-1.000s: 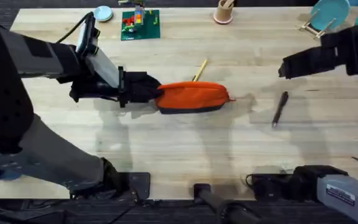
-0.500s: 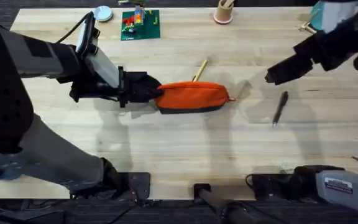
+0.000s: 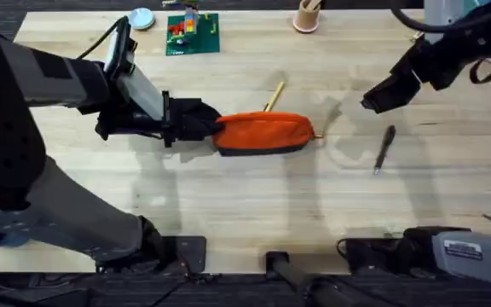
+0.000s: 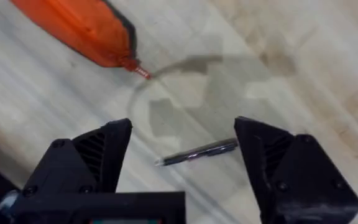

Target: Unzip the bag, pick up the pens from the table one at a time and place them inside, then zip the bag closed.

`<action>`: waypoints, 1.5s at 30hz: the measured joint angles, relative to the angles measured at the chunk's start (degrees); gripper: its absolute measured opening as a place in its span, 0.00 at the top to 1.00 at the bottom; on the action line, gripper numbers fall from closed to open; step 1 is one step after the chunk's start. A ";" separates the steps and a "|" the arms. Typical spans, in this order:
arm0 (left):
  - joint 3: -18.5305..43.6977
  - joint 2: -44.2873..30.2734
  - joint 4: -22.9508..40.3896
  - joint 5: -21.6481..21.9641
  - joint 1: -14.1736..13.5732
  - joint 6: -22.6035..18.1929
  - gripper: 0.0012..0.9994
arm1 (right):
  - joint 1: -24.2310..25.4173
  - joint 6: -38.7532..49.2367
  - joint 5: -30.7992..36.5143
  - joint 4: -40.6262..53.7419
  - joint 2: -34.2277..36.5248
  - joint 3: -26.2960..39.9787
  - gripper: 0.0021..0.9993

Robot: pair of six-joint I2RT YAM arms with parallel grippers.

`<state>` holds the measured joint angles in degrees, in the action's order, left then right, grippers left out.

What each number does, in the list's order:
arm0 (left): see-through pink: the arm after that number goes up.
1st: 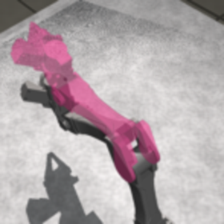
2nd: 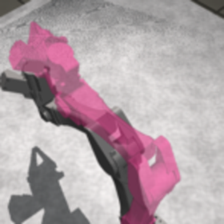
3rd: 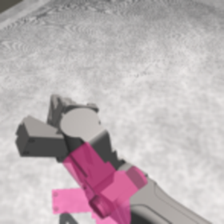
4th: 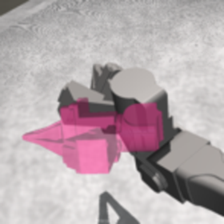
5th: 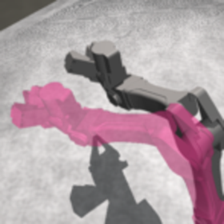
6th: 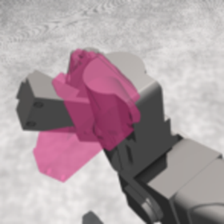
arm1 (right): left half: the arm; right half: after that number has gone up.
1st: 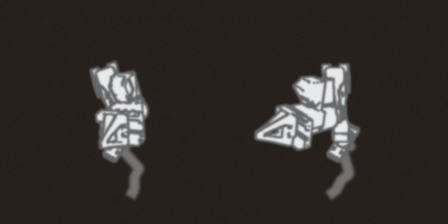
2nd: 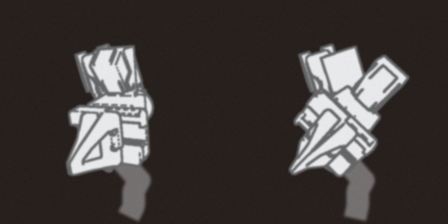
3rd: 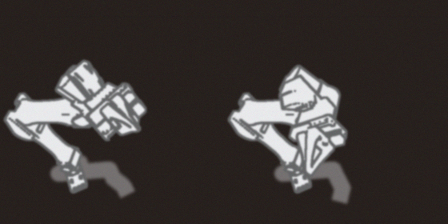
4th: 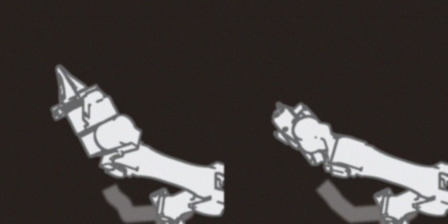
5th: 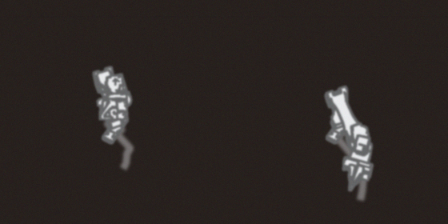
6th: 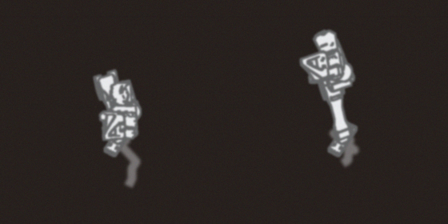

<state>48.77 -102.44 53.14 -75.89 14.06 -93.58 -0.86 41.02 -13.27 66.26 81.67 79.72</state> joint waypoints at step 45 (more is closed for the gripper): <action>0.00 -0.01 -0.01 0.01 0.00 0.17 0.96 | 1.90 13.48 -12.22 -9.71 0.00 -11.08 0.00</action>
<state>48.77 -102.45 53.12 -75.88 14.06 -93.41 1.04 54.50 -25.49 56.55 81.67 68.65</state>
